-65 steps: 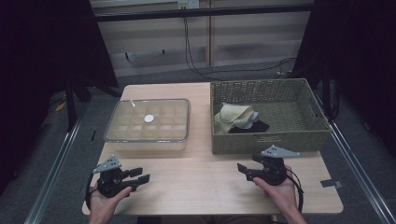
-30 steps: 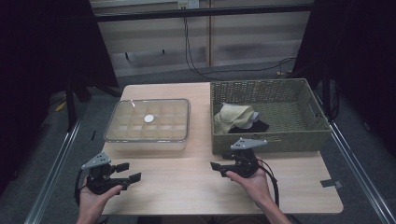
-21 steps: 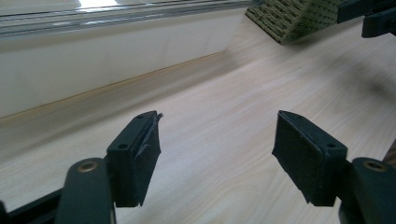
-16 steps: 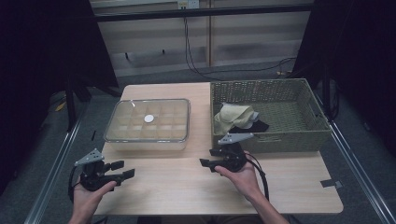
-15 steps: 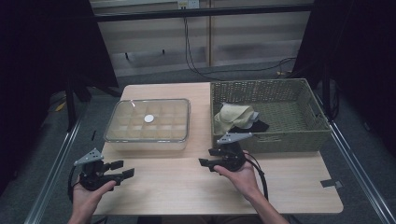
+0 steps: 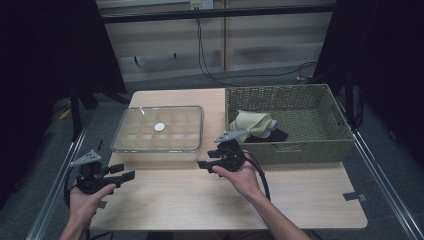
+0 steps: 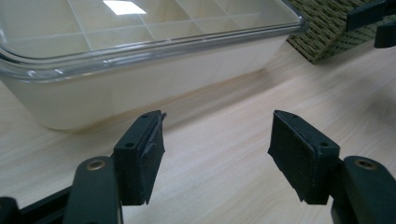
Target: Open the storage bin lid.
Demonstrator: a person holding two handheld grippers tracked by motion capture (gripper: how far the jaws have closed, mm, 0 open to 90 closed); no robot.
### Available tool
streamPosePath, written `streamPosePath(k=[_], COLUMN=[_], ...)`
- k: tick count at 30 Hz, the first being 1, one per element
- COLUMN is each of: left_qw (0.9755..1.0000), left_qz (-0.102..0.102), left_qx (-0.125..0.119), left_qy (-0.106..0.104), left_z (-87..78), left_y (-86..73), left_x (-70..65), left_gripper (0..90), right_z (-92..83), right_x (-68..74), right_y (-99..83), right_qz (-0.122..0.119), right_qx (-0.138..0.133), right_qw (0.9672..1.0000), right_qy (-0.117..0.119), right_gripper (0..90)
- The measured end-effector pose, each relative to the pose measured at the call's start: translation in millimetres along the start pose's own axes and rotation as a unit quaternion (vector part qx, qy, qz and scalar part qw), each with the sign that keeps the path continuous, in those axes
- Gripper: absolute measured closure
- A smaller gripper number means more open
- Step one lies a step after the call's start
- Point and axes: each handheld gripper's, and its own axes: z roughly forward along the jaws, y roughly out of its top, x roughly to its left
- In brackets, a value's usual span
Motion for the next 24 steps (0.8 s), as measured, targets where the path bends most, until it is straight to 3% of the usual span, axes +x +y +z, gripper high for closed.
streamPosePath(k=[8,15,22,24], left_qw=[0.9999,0.9994,0.9993,0.9988], left_qz=[-0.003,-0.009,-0.005,-0.011], left_qx=[0.004,0.002,0.007,0.012], left_qy=[0.010,0.035,0.036,0.046], left_z=[2.4,4.5,9.6,12.8], left_y=[12.7,36.6,51.3,57.9], left_x=[9.5,23.3,35.9,43.5], left_gripper=[33.9,28.1,23.4,21.8], right_z=[4.2,11.0,13.6,14.5], right_x=[-2.7,-10.1,-24.0,-30.9], right_y=[19.7,43.3,67.1,72.0], right_qz=[0.004,0.007,0.012,0.019], right_qx=[-0.002,0.005,0.008,0.009], right_qw=[1.0000,0.9999,0.9998,0.9996], right_qy=[0.001,-0.009,-0.015,-0.020], right_gripper=[42.3,38.0,35.5,35.3])
